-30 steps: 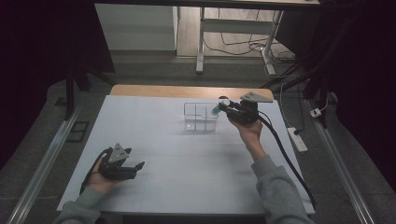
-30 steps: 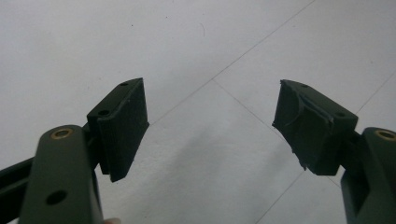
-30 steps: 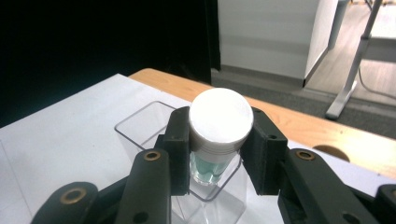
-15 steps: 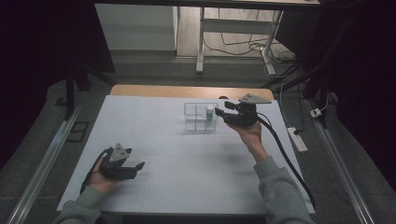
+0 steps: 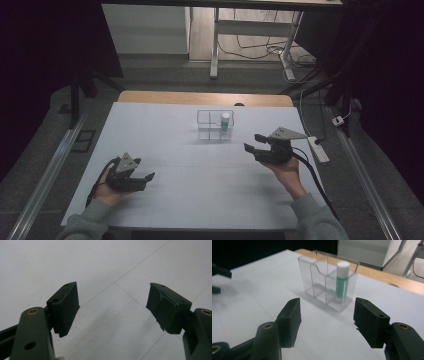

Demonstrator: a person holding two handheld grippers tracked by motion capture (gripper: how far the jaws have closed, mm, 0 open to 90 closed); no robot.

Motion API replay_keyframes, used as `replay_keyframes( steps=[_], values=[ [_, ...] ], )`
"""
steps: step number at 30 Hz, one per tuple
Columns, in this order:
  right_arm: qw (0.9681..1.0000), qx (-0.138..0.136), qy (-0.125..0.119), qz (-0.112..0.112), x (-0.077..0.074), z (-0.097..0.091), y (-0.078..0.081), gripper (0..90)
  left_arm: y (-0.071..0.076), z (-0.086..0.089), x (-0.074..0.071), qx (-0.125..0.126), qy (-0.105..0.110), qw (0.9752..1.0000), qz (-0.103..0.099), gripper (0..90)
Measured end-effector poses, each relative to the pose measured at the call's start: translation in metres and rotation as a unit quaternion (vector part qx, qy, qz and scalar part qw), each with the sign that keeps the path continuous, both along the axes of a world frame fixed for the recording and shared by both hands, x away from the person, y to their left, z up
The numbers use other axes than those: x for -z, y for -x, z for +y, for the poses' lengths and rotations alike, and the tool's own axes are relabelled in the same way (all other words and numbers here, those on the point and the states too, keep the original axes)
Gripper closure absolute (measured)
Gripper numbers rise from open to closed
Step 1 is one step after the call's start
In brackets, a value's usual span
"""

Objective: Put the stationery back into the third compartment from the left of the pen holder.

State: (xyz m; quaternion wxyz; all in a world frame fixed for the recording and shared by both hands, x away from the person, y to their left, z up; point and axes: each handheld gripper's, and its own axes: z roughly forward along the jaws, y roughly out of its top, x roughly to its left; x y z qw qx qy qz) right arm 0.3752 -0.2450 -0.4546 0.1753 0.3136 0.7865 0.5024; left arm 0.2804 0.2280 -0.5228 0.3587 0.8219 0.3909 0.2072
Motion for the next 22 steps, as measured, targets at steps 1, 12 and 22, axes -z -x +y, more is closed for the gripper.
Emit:
replay_keyframes(
  steps=[1, 12, 22],
  values=[
    [1.0000, 0.001, 0.002, 0.003, 0.002, -0.003, 0.004, 38.5, 0.000, 0.000, 0.000, 0.000, 0.000, 1.0000, 0.000, 25.6],
    [0.9997, 0.005, 0.016, 0.019, 0.025, -0.037, 0.036, 38.3, 0.000, 0.002, -0.002, -0.007, 0.011, 0.9999, -0.006, 25.9],
    [0.9997, 0.006, 0.011, 0.019, 0.031, -0.048, 0.044, 38.3, 0.001, 0.002, -0.003, -0.007, 0.011, 0.9999, -0.007, 25.9]
  ],
)
